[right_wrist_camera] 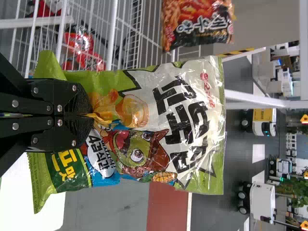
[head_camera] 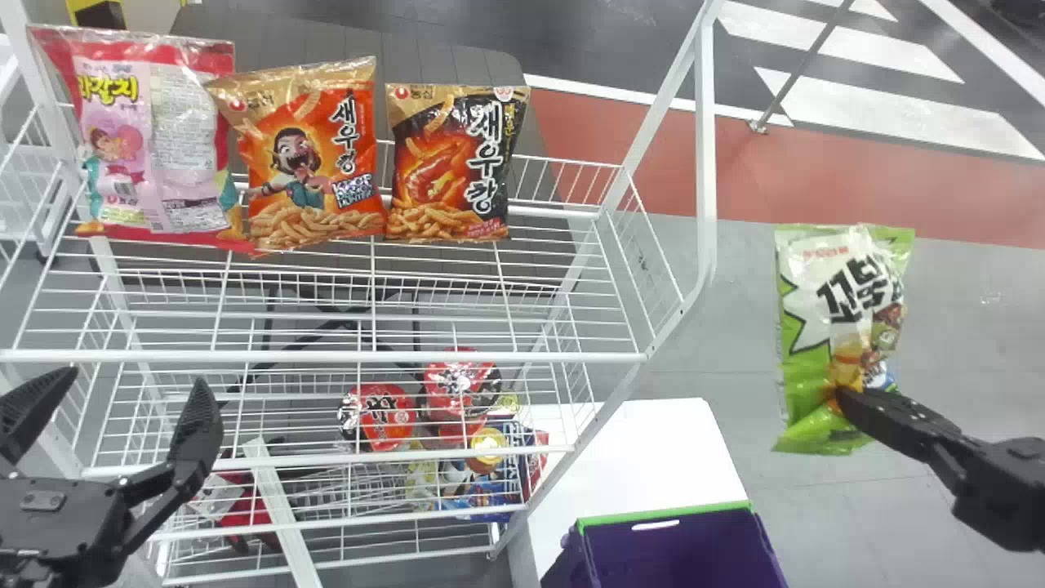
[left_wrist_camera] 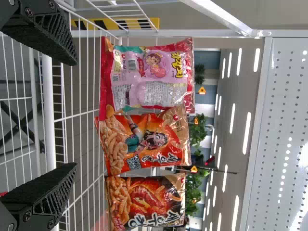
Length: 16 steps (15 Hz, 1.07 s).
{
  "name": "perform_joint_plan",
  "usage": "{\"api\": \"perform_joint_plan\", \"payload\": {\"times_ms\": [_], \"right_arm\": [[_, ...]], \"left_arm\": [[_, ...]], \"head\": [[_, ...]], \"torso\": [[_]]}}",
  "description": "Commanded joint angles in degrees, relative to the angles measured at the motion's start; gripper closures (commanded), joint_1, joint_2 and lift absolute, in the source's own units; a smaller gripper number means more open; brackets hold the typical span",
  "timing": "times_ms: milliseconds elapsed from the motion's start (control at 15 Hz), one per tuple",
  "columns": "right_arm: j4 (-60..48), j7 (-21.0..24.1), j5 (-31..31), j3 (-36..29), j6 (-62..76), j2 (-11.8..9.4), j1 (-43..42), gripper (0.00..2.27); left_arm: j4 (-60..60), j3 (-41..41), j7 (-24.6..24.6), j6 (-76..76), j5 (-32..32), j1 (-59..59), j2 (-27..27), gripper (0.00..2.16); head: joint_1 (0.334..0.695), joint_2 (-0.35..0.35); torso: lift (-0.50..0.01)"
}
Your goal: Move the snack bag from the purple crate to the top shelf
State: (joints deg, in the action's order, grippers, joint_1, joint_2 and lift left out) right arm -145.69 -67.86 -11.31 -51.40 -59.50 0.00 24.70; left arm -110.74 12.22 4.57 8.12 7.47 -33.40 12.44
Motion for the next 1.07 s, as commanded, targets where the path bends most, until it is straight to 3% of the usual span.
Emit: {"api": "perform_joint_plan", "payload": {"times_ms": [0,400,667,1000], "right_arm": [[-4.08,0.01,-1.34,3.77,-7.44,0.05,-1.68,1.83],[-9.00,0.19,-12.24,18.44,-23.61,0.05,-10.11,1.82],[-8.56,1.33,-20.24,31.45,-25.72,0.05,-13.81,1.82],[-2.85,4.14,-24.46,40.50,-24.31,0.05,-16.88,1.82]], "left_arm": [[0.00,0.00,0.00,0.00,0.00,0.00,0.04,0.06],[0.97,-0.62,-0.26,0.53,0.35,0.09,0.13,0.06],[2.02,-0.88,-0.26,1.76,0.71,0.26,0.13,0.06],[2.46,-0.79,-0.44,2.29,0.88,0.35,0.13,0.06]], "head": [[0.695,-0.350],[0.695,-0.341],[0.695,-0.249],[0.695,-0.159]], "torso": [[0.000],[0.000],[0.000],[0.000]]}}
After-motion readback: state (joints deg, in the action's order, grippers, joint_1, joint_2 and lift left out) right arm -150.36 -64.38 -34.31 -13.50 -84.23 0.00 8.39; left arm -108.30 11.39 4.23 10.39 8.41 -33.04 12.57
